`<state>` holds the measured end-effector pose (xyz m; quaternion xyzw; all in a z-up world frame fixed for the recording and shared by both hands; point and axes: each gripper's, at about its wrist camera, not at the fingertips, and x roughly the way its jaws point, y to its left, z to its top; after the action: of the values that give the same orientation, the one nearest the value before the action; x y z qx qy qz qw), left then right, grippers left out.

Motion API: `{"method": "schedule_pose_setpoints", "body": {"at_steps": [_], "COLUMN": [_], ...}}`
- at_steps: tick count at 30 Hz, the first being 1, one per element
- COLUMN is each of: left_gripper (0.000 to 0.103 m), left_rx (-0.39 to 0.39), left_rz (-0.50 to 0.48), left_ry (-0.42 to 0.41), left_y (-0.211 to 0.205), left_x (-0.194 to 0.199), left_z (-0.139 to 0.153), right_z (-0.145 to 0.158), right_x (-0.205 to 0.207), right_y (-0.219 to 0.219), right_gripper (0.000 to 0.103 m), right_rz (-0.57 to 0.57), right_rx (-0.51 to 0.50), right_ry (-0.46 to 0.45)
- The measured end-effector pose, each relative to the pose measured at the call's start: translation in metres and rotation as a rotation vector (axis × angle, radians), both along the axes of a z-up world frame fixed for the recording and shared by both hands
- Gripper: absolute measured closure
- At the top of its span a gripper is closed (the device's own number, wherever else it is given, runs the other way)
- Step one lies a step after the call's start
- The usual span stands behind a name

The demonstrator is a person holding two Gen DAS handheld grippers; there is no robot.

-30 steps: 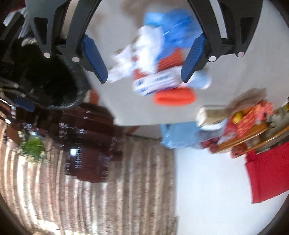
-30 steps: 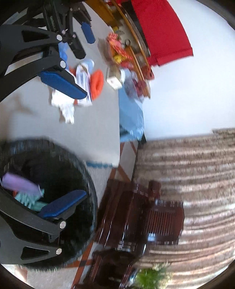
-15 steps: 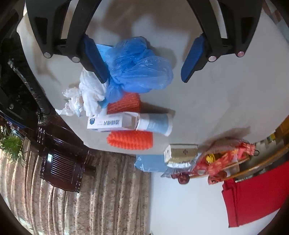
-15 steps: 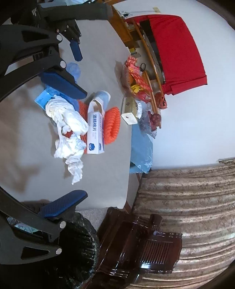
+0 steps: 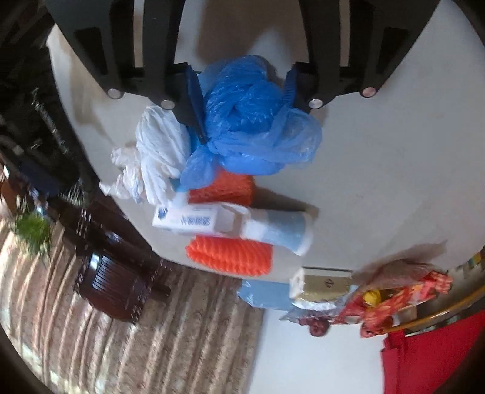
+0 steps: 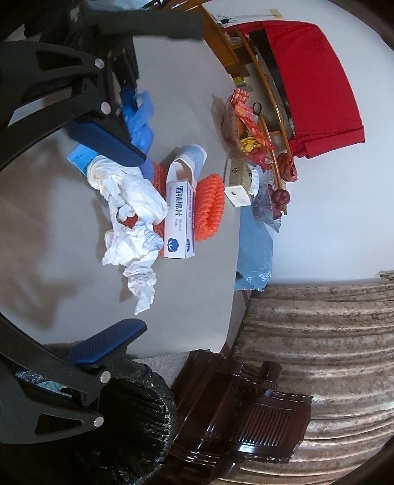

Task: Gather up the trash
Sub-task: 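Grasp the blue plastic bag with the left gripper while the right grasps white tissues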

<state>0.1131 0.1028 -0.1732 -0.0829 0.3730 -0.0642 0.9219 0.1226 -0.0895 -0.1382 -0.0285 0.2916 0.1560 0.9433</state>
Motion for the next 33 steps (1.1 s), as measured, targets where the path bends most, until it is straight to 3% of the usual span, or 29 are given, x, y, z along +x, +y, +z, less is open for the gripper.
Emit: {"method": "schedule_pose_setpoints", "body": {"at_steps": [5,9,15,23,28,33], "left_gripper": [0.060,0.060,0.060,0.059,0.059,0.059], "left_rx": [0.011,0.048,0.073,0.066,0.066,0.068], "left_rz": [0.063,0.094,0.128,0.139,0.133,0.121], "left_ry": [-0.052,-0.052,-0.054,-0.060,-0.063,-0.079], "left_y": [0.024,0.033,0.042,0.047,0.043,0.037], "left_x": [-0.014,-0.016,-0.015,-0.011,-0.011,-0.012], "left_z": [0.024,0.025,0.022,0.022,0.024,0.032], "right_z": [-0.004,-0.011,-0.025,-0.042,-0.042,-0.024], "right_x": [0.004,0.010,0.026,0.039,0.034,0.023], "right_y": [0.010,0.027,0.049,0.070,0.073,0.064], "right_gripper": [0.006,0.006,0.018,0.050,0.072,0.078], "right_rz": [0.009,0.032,0.055,0.136,0.167,0.198], "right_rx": [0.009,0.011,-0.020,-0.066,-0.074,-0.029], "right_ry": [0.005,0.021,0.056,0.153,0.158,0.134]}}
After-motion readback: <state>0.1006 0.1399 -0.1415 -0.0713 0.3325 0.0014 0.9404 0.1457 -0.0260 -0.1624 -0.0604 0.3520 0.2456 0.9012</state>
